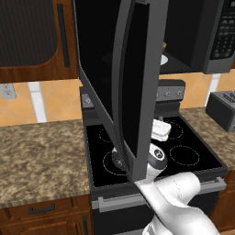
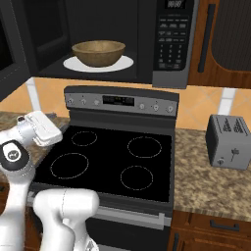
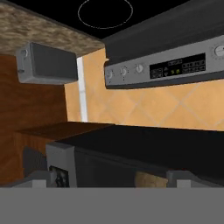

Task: Pick the lime from the sink and place it in the bowl. Then pick the bowl and place it in the microwave. Then close the microwave door and press the start button.

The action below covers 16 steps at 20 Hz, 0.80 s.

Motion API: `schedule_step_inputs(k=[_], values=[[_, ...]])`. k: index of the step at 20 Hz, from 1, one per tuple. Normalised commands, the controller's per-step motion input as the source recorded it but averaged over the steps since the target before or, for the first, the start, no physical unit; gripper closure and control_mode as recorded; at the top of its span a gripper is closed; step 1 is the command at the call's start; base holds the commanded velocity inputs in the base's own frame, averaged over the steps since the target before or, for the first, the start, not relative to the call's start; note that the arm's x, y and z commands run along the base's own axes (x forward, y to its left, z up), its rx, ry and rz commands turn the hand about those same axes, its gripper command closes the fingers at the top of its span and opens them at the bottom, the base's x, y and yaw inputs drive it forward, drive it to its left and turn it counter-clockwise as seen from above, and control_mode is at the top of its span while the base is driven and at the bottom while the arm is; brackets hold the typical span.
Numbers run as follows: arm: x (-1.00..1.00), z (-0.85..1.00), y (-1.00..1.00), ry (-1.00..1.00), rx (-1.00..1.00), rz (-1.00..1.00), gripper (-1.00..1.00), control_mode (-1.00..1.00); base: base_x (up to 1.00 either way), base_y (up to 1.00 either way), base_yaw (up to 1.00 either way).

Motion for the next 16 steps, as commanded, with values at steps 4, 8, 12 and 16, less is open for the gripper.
schedule_step_inputs(k=[4,8,12,16], values=[[-0.56,0.03,0.81,-0.12,-0.09,-0.04,-1.0,-1.0,0.0,0.0,0.0],[-0.39,0.0,0.86,-0.12,-0.06,-0.04,-1.0,-1.0,0.0,0.0,0.0],[-0.37,0.0,0.79,-0.14,-0.01,-0.02,-1.0,-1.0,0.0,0.0,0.0],[-0.58,0.13,0.64,-0.16,0.0,-0.02,-1.0,-1.0,0.0,0.0,0.0]])
